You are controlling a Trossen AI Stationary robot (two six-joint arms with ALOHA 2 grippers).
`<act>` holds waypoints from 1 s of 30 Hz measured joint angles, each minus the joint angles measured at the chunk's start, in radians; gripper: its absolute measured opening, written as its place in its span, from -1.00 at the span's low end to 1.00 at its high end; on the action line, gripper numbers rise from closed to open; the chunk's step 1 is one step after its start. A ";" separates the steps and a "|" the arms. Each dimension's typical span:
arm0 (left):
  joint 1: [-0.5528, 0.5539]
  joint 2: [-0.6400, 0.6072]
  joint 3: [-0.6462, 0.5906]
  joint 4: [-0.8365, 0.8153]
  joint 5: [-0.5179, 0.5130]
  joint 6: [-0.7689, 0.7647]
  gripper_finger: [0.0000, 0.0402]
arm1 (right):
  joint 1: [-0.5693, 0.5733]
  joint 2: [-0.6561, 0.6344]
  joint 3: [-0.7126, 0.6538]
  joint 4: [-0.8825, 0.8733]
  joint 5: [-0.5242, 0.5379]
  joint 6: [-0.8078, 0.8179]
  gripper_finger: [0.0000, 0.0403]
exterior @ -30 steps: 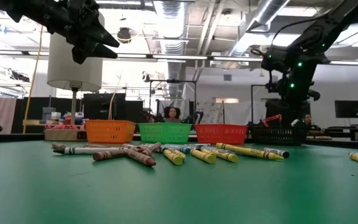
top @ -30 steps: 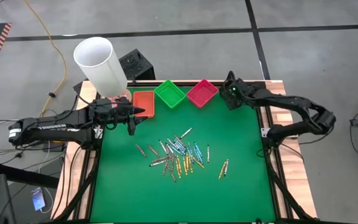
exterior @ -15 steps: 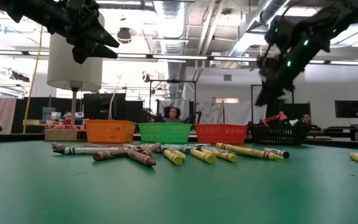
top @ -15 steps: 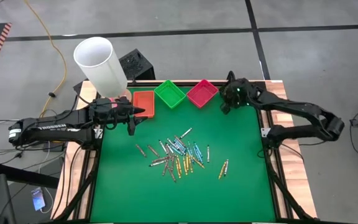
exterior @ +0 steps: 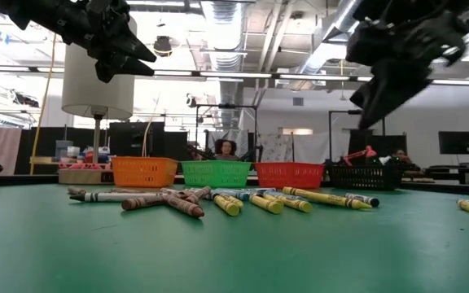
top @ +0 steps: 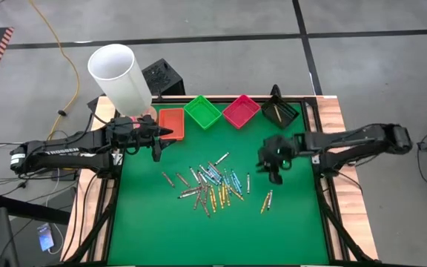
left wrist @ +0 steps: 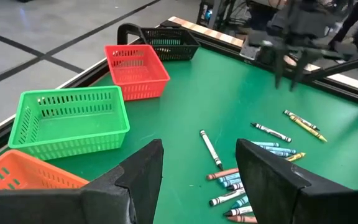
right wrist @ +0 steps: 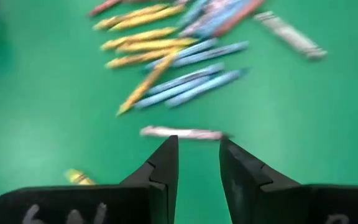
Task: Sort crayons
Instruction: Put the yellow/green crayon into the black bin
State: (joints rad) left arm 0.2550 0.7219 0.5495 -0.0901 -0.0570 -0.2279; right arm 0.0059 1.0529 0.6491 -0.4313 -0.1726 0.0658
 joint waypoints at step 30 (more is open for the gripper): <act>-0.001 0.000 0.000 0.019 -0.018 0.023 -0.04 | 0.425 0.169 0.000 0.018 0.202 -0.277 -0.14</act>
State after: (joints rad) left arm 0.2539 0.7223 0.5491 -0.0714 -0.0753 -0.2053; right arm 0.4305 1.2215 0.6487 -0.4128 0.0291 -0.2117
